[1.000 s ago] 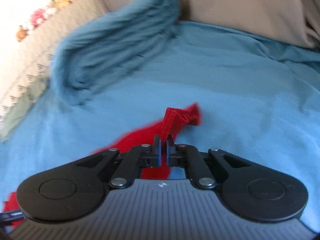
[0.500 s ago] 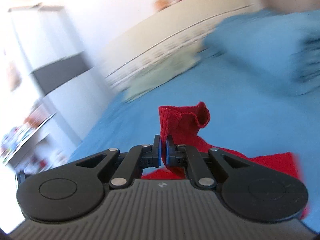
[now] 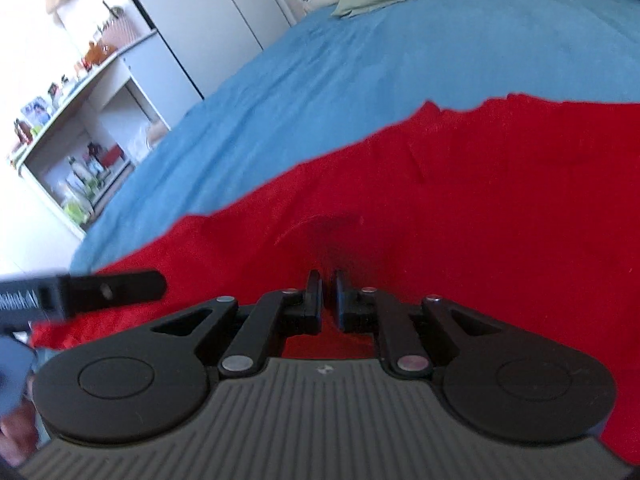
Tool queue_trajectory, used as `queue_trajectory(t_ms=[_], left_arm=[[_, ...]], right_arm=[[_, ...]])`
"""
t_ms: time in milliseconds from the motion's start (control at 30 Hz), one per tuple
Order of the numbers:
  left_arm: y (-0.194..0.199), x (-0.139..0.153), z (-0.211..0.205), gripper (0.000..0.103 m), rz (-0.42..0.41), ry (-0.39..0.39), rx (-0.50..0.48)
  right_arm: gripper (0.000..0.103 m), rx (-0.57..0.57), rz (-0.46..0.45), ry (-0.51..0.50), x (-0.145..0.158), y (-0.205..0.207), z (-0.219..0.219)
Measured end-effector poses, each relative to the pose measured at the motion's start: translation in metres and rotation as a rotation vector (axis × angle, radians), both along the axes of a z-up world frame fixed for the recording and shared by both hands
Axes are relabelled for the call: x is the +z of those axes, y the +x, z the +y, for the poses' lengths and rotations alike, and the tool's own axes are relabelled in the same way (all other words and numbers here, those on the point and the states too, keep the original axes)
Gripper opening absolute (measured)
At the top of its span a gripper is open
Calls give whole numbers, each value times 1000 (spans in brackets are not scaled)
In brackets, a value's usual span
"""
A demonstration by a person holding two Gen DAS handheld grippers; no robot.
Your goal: Fold small clothes
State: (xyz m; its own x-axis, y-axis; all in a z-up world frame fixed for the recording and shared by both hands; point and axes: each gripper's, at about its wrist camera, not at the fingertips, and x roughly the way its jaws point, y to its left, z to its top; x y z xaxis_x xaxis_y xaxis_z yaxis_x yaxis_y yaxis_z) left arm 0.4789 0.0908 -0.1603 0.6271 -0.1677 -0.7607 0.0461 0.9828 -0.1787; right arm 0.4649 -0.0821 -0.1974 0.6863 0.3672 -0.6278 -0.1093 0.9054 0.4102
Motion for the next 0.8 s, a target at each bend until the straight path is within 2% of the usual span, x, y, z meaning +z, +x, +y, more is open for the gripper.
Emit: queue_trajectory(t_ms=[33, 67, 100, 167, 200, 267, 433, 533, 667, 733, 800], left_arm=[[2, -1, -4, 103, -1, -11, -7], [4, -2, -4, 103, -1, -20, -16], [6, -2, -7, 103, 3, -31, -30], [5, -4, -12, 103, 0, -48, -55], [6, -4, -15, 103, -2, -56, -72], [8, -6, -23, 103, 0, -77, -114], [15, -17, -53, 103, 13, -113, -209], [21, -27, -65, 99, 36, -148, -208], [25, -39, -69, 81, 55, -181, -157], [23, -39, -69, 65, 38, -176, -142], [24, -40, -70, 31, 47, -160, -128]], right_arm=[[30, 8, -4, 7, -2, -2, -1], [40, 17, -8, 18, -2, -3, -6], [58, 24, -13, 24, -1, -3, -8], [82, 31, -28, 11, 2, -12, -15], [89, 37, -48, -11, 7, -18, -17], [96, 40, -90, -78, 16, -21, -11], [97, 43, -119, -193, 27, -53, -39], [97, 26, -119, -230, 27, -73, -57], [97, 7, -122, -267, 24, -90, -71], [97, -4, -118, -266, 21, -94, -76], [97, -14, -113, -258, 18, -94, -80]])
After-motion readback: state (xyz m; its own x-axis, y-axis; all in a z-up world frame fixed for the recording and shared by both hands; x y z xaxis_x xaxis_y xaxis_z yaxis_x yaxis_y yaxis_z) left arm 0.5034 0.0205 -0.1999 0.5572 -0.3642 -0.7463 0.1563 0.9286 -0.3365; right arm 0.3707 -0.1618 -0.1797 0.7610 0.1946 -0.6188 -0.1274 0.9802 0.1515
